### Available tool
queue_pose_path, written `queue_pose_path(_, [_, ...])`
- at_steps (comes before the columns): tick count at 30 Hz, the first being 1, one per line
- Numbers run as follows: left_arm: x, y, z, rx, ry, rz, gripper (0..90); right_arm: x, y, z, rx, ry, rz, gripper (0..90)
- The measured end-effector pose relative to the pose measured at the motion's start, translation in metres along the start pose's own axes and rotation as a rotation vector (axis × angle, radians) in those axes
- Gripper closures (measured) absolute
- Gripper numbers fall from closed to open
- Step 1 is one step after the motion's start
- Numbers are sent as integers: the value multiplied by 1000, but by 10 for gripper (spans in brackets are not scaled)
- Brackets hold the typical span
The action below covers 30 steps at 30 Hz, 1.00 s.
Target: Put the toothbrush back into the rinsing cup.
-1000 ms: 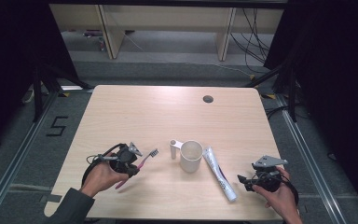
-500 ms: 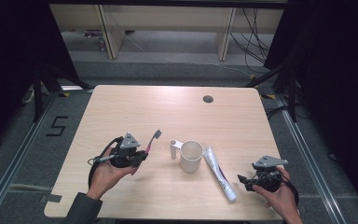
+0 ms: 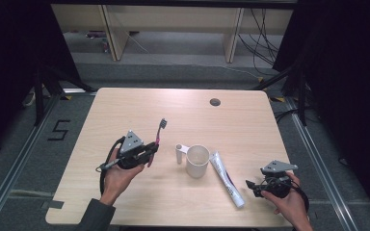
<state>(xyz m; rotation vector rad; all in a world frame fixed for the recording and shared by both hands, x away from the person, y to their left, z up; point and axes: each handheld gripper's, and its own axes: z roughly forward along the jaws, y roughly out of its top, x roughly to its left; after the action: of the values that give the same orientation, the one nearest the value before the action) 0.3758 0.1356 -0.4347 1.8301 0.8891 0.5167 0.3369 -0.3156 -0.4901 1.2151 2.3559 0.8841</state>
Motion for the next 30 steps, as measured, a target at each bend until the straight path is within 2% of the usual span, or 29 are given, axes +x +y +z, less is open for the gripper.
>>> queue_pose_path(1, [0,1,0,-16,0,-1,827,-1,0,1,-3,4,-16,234])
queue_pose_path(3, [-1,2,0,-29,1,-6,827,0,0,0,1,3,0,234])
queue_pose_path(4, [-3,6,0,-52,-3,-3,827,-1,0,1,-4,4,-15,234])
queue_pose_path(5, [-3,6,0,-52,-3,-3,827,-1,0,1,-4,4,-15,234])
queue_pose_path(7, [-4,10,0,-95,-9,-21,827,0,0,0,-1,4,-3,234])
queue_pose_path(11, [-6,14,2,-114,-16,-13,827,-1,0,0,-10,7,-8,234])
queue_pose_path(14, [-9,20,6,-149,-25,-33,827,-1,0,1,-5,8,-15,234])
queue_pose_path(16, [-10,23,8,-159,-26,-28,827,-1,0,1,-10,8,-13,234])
queue_pose_path(19, [-11,25,8,-190,-10,-34,827,-1,0,1,-5,10,4,234])
queue_pose_path(20, [-11,28,9,-211,-4,-44,827,-2,0,0,-4,10,-18,234])
queue_pose_path(24, [-11,33,12,-234,-6,-51,827,0,0,0,0,0,2,234])
queue_pose_path(27, [-12,35,14,-240,-4,-46,827,-2,0,0,-11,-2,-17,234])
queue_pose_path(30, [-15,37,18,-248,-11,-48,827,-1,-1,0,-6,-6,-7,234])
